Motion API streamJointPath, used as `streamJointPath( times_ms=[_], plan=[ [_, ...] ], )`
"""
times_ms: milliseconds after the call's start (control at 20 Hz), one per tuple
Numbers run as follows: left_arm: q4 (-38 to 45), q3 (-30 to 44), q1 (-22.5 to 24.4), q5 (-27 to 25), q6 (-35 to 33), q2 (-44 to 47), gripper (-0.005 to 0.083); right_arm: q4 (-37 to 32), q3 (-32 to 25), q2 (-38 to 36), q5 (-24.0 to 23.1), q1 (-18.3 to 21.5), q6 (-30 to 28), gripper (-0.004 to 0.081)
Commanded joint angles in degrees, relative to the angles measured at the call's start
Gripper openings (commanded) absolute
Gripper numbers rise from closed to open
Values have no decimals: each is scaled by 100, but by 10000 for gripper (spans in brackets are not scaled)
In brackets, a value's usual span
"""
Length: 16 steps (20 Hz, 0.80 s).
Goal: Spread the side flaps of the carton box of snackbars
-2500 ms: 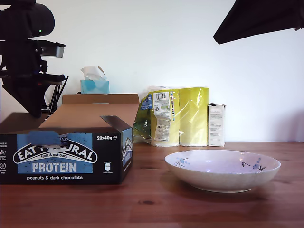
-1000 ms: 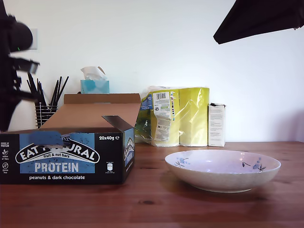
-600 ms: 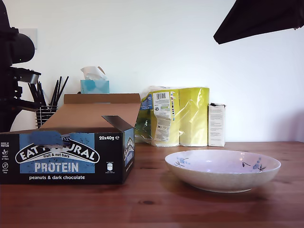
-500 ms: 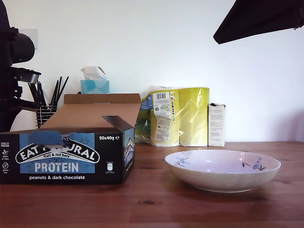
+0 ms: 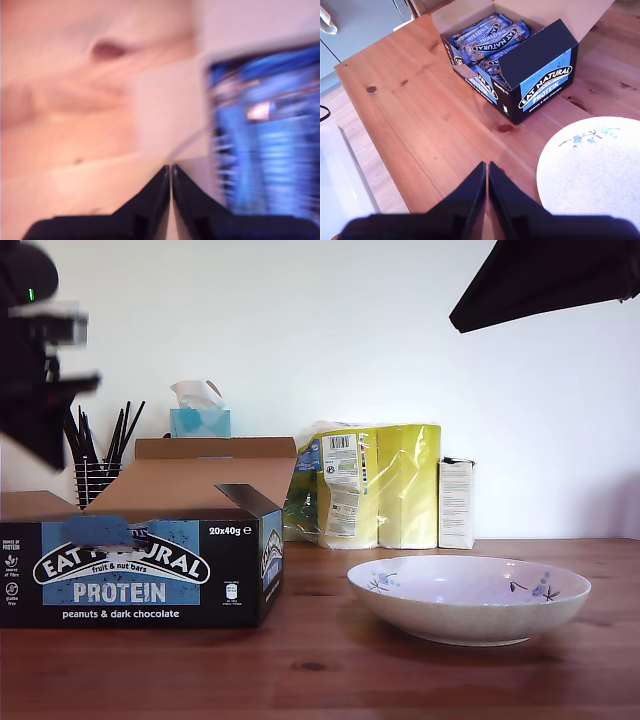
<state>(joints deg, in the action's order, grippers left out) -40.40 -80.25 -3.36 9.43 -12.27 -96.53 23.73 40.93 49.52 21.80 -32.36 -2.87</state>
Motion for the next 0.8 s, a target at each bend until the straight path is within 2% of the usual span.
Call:
streamJointPath(
  times_ms=[0, 100, 200, 450, 750],
  plan=[
    [122, 28, -17, 614, -229, -39, -19, -31, 46, 2, -35, 22, 55, -13],
    [157, 31, -31, 1281, -474, -61, -19, -33, 46, -66, -35, 28, 107, -13],
    [264, 44, -101, 1609, -625, -98, -19, -24, 46, -232, -37, 28, 133, -13],
    [492, 46, -297, 1744, -728, -181, -19, 210, 46, -774, -236, 28, 234, -13],
    [494, 46, -651, 1727, -726, -734, -19, 723, 72, -1438, -304, 28, 367, -13]
  ],
)
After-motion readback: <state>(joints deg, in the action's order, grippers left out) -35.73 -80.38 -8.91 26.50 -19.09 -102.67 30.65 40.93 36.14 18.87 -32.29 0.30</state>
